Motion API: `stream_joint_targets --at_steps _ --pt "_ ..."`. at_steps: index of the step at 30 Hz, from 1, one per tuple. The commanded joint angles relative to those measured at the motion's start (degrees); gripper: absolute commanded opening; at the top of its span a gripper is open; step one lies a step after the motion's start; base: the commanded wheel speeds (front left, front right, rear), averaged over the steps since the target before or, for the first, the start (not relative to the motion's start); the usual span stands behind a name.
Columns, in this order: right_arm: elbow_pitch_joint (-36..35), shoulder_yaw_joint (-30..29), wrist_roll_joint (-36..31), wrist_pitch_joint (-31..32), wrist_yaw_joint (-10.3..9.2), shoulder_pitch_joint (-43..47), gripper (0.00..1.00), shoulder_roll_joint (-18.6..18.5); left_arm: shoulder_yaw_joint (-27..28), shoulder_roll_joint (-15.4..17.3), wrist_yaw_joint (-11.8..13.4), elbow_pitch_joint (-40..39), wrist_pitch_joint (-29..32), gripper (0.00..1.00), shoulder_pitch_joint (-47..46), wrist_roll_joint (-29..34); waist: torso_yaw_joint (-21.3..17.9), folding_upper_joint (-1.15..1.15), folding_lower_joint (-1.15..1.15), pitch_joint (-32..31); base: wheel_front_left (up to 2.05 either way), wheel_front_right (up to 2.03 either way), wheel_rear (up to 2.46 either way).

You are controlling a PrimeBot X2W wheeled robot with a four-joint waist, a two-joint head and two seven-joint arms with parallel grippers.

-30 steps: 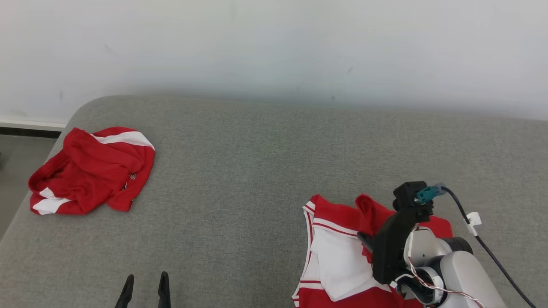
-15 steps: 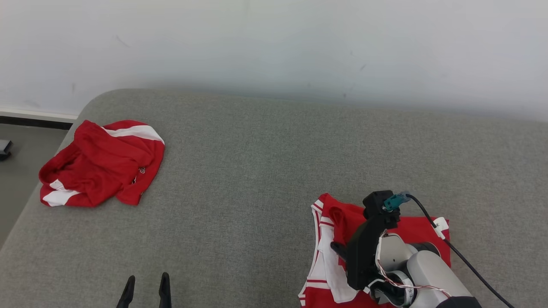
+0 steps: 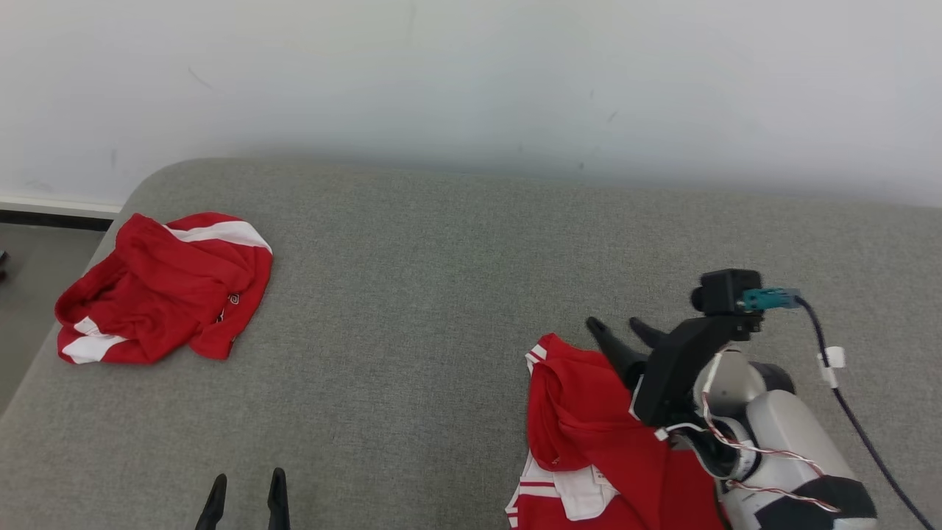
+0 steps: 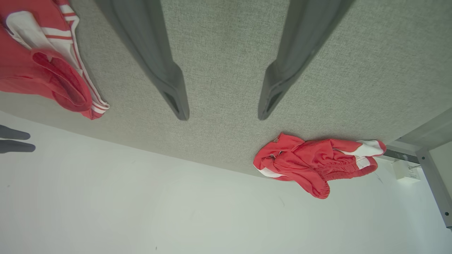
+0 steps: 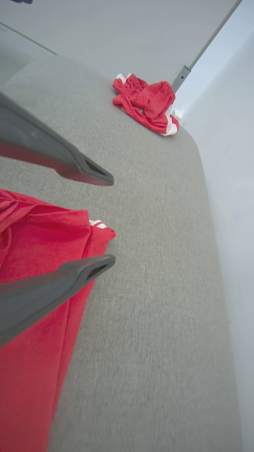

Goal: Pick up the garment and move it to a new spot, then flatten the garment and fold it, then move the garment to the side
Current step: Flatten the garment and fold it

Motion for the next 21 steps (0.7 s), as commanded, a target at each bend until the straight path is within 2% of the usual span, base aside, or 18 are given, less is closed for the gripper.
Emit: stream_joint_targets --at_steps 1,5,7,8,9,15,21 --pt "-0.9 -2.6 -2.6 -1.5 -0.14 2.0 1.00 -1.4 0.1 0.0 0.3 -0.3 -0.2 1.00 0.9 -0.8 -0.4 0.00 0.00 -0.2 0.00 0.00 0.00" --pt "-2.5 -7.0 -7.1 -2.3 -0.14 6.2 1.00 -3.1 0.1 0.0 0.5 -0.7 -0.2 1.00 0.9 -0.8 -1.0 0.00 0.00 -0.2 0.00 0.00 0.00" --pt "-3.3 -9.0 -9.7 -2.7 -0.14 8.8 0.37 -4.3 0.0 0.0 0.8 -0.9 -0.2 1.00 1.0 -0.9 -1.3 0.00 0.00 -0.2 0.00 0.00 0.00" --pt "-3.3 -9.0 -9.7 -2.7 -0.14 8.8 0.37 -4.3 0.0 0.0 0.8 -0.9 -0.2 1.00 1.0 -0.9 -1.3 0.00 0.00 -0.2 0.00 0.00 0.00" --pt "-3.7 -9.9 -10.6 -2.9 -0.14 10.1 0.00 -4.6 -0.1 0.0 0.8 -0.9 -0.2 1.00 1.0 -1.0 -1.4 0.00 0.00 -0.2 0.00 0.00 0.00" --pt "-6.1 -12.1 -15.4 -2.4 -0.14 16.2 0.00 -3.6 0.1 0.0 0.9 -1.0 -0.2 1.00 0.9 -1.0 -2.4 0.00 0.00 0.3 0.00 0.00 0.00" --pt "-7.3 -7.0 -16.1 -0.7 -0.14 18.1 0.00 -1.8 0.5 0.0 0.7 -0.8 -0.2 1.00 0.3 -1.0 -3.1 0.00 0.00 0.6 0.00 0.00 0.00"
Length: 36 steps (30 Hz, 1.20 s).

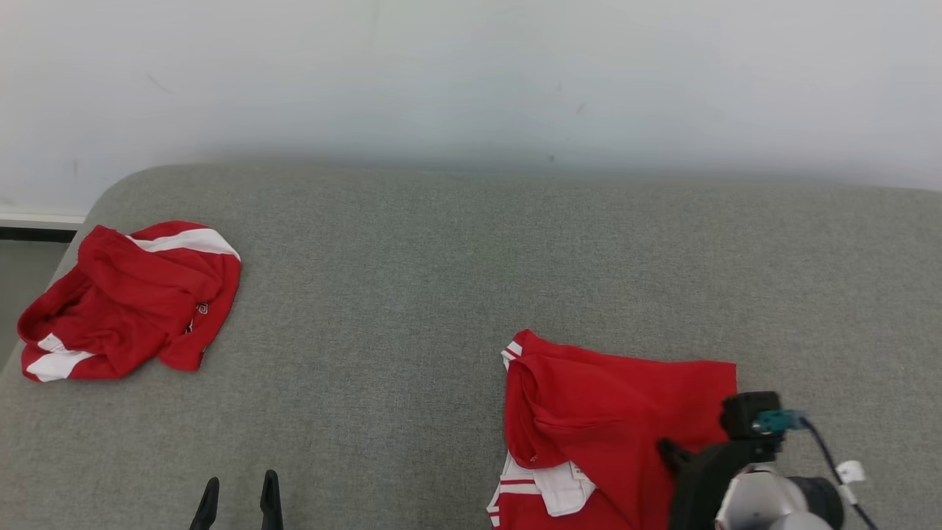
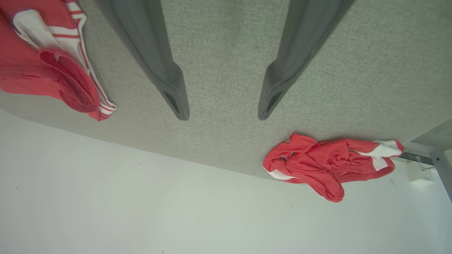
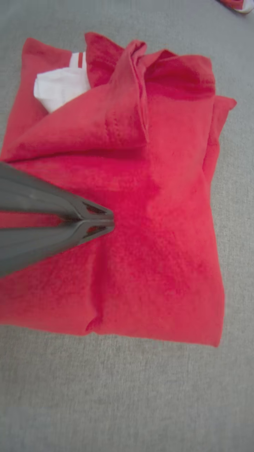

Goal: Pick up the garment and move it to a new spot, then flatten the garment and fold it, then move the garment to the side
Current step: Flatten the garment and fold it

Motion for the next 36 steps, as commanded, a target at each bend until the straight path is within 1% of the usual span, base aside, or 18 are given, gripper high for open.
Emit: stream_joint_targets --at_steps 1,6,10,14,17,19,22,23,24,25,26,32,36 --pt "-0.4 1.5 0.3 0.3 -0.14 0.6 0.00 0.6 0.1 -0.1 -0.1 0.1 -0.2 1.00 -0.4 0.0 -0.2 0.00 0.00 0.1 0.00 0.00 0.00" --pt "-2.0 9.9 2.6 1.6 -0.14 1.5 0.00 1.6 0.0 -0.1 -0.2 0.4 -0.2 1.00 -0.8 0.0 -0.4 0.00 0.00 0.1 0.00 0.00 0.00" --pt "-4.4 16.9 6.8 2.5 -0.14 2.7 0.00 2.0 -0.1 -0.1 -0.2 0.5 -0.2 1.00 -0.3 0.0 -0.5 0.00 0.00 -0.4 0.00 0.00 0.00" --pt "-7.6 21.0 12.7 2.7 -0.14 3.9 0.00 2.3 0.6 -0.1 -0.2 0.5 -0.2 1.00 0.6 0.2 -1.1 0.00 0.00 -1.1 0.00 0.00 0.00" --pt "-10.3 22.6 16.7 2.1 -0.14 4.7 0.00 2.4 1.0 -0.1 -0.2 0.6 -0.2 1.00 1.3 0.5 -1.5 0.00 0.00 -1.8 0.00 0.00 0.00" --pt "-11.7 22.3 18.1 1.2 -0.14 5.3 0.00 2.3 1.2 -0.1 -0.3 0.7 -0.2 1.00 1.6 0.6 -1.8 0.00 0.00 -2.3 0.00 0.00 0.00" --pt "-13.6 19.7 17.8 -1.0 -0.14 6.5 0.00 2.3 1.5 -0.1 -0.3 0.8 -0.2 1.00 1.5 0.6 -2.3 0.00 0.00 -2.9 0.00 0.00 0.00" --pt "-14.4 18.3 16.8 -2.2 -0.14 6.9 0.02 2.3 1.7 -0.1 -0.4 0.8 -0.2 1.00 1.7 0.5 -2.5 0.00 0.00 -3.1 0.00 0.00 0.00" --pt "-15.1 16.9 16.2 -3.4 -0.14 7.5 0.15 2.3 1.7 -0.1 -0.4 0.8 -0.2 1.00 1.8 0.5 -2.6 0.00 0.00 -3.2 0.00 0.00 0.00" --pt "-15.8 15.3 15.0 -4.9 -0.14 7.9 0.49 2.3 1.8 -0.1 -0.4 0.7 -0.2 1.00 1.9 0.5 -2.8 0.00 0.00 -3.4 0.00 0.00 0.00" --pt "-16.6 13.7 13.9 -6.4 -0.14 8.5 1.00 2.3 2.0 -0.1 -0.4 0.7 -0.2 1.00 2.0 0.5 -3.1 0.00 0.00 -3.5 0.00 0.00 0.00" --pt "-19.6 3.3 8.1 -16.8 -0.14 11.6 1.00 2.4 3.1 -0.1 -0.6 0.7 -0.2 1.00 2.0 0.5 -4.4 0.00 0.00 -4.1 0.00 0.00 0.00" --pt "-19.2 -2.7 5.0 -22.7 -0.14 13.3 1.00 2.4 3.7 -0.1 -0.7 0.7 -0.2 1.00 1.9 0.2 -5.1 0.00 0.00 -4.6 0.00 0.00 0.00"
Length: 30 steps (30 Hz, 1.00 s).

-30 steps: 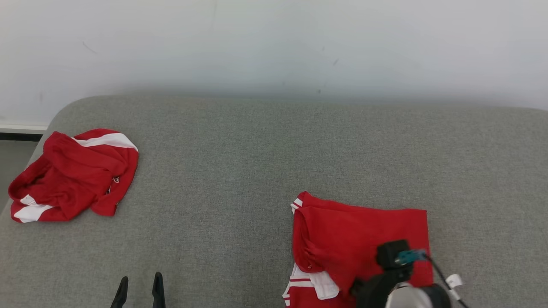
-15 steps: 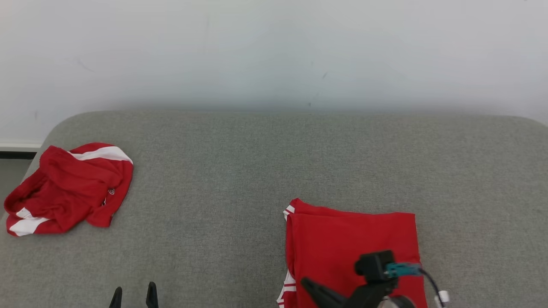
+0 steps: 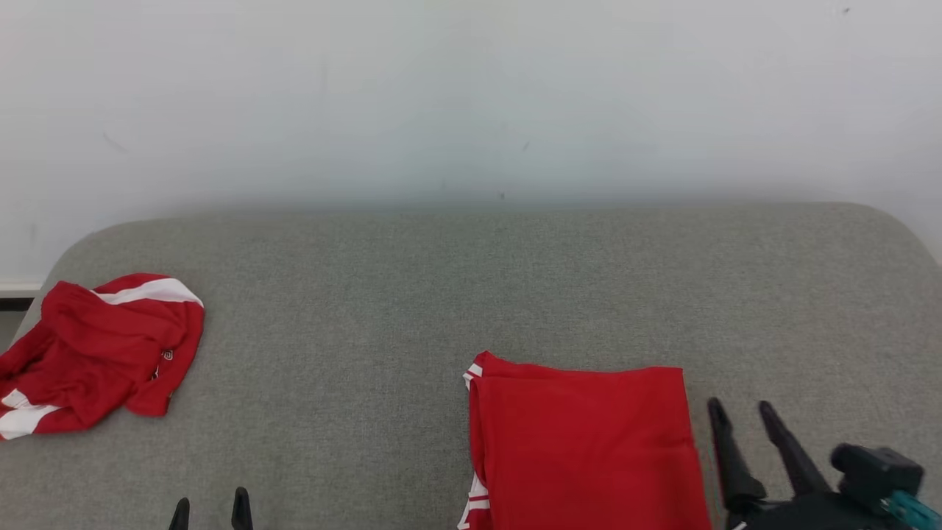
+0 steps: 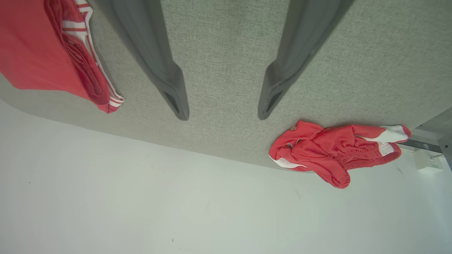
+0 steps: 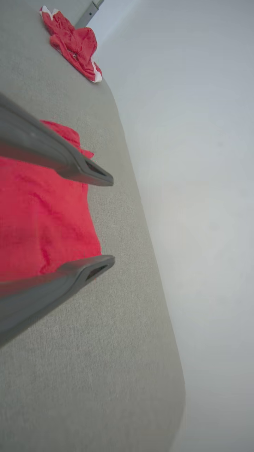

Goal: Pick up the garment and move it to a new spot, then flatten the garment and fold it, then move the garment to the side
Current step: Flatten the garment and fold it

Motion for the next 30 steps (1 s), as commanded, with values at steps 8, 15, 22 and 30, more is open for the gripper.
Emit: stream_joint_targets --at_steps 8,15,22,30 --pt "3.2 -2.3 -3.3 -6.4 -0.14 2.4 1.00 -2.2 0.2 -0.1 -0.3 0.8 -0.2 1.00 0.3 -0.1 -1.1 0.00 0.00 -1.3 0.00 0.00 0.00" --pt "7.1 1.2 -3.4 -9.9 -0.14 3.3 1.00 -6.2 -0.4 -0.1 -0.4 2.5 -0.2 1.00 -0.2 0.9 -1.1 0.00 0.00 -1.9 0.00 0.00 0.00" --pt "10.5 2.6 -3.2 -11.8 -0.14 2.9 1.00 -6.9 -0.1 -0.1 -0.3 3.6 -0.2 1.00 0.2 1.0 -1.3 0.00 0.00 -2.3 0.00 0.00 0.00" --pt "11.0 3.1 -3.7 -12.0 -0.14 2.5 1.00 -6.3 0.0 -0.1 -0.3 3.6 -0.2 1.00 0.3 1.2 -1.6 0.00 0.00 -1.9 0.00 0.00 0.00"
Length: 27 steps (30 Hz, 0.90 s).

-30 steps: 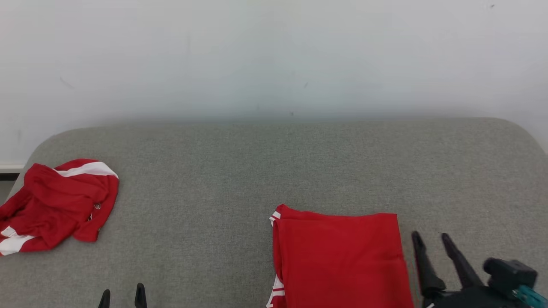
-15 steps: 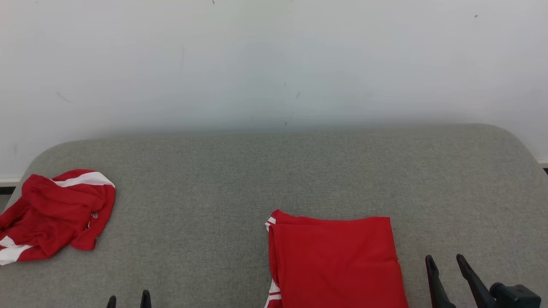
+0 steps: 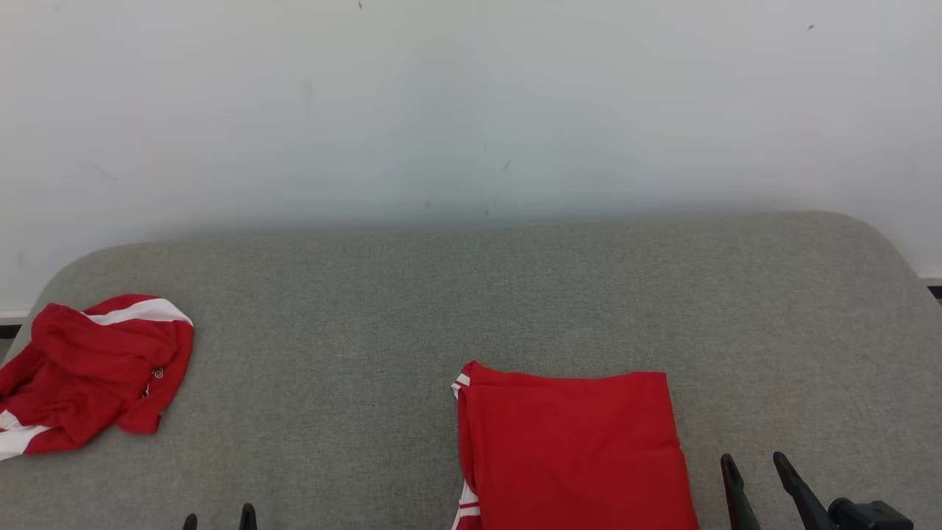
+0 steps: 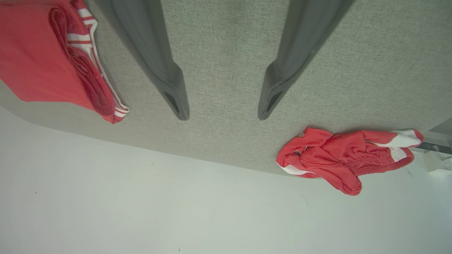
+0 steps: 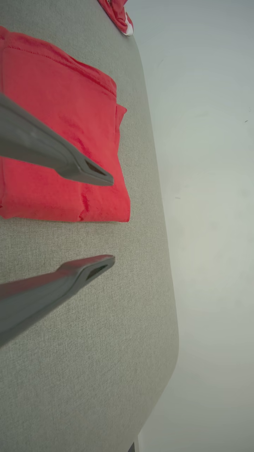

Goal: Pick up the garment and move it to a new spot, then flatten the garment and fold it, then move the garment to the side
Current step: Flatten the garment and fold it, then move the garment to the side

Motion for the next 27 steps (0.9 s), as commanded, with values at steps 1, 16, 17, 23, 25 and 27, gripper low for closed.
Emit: stream_joint_targets --at_steps 1,16,17,23,25,27 --pt "0.0 -0.1 -0.3 -0.2 -0.14 -0.1 1.00 0.2 0.0 -0.1 0.0 0.0 -0.2 1.00 0.3 0.5 0.0 0.00 0.00 0.2 0.00 0.00 0.00" --pt "0.4 -0.7 -1.0 0.8 -0.14 -0.6 1.00 1.3 -0.6 -0.1 0.0 0.6 -0.2 1.00 -0.4 0.2 0.2 0.00 0.00 1.0 0.00 0.00 0.00" --pt "0.4 -0.7 -1.1 0.8 -0.14 -0.6 1.00 1.4 -0.6 -0.1 0.0 0.6 -0.2 1.00 -0.4 0.2 0.2 0.00 0.00 1.0 0.00 0.00 0.00" --pt "0.6 -0.9 -0.8 1.0 -0.14 -0.9 1.00 2.1 -0.7 -0.1 0.0 0.7 -0.2 1.00 -0.5 0.0 0.2 0.00 0.00 1.1 0.00 0.00 0.00" --pt "0.6 -0.6 -0.8 1.3 -0.14 -1.2 1.00 1.8 -0.8 -0.1 0.0 0.7 -0.2 1.00 -0.4 0.0 0.2 0.00 0.00 1.1 0.00 0.00 0.00" --pt "0.6 -0.6 -0.8 2.0 -0.14 -1.8 1.00 1.4 -0.8 -0.1 0.0 0.6 -0.2 1.00 -0.4 -0.1 0.3 0.00 0.00 1.1 0.00 0.00 0.00"
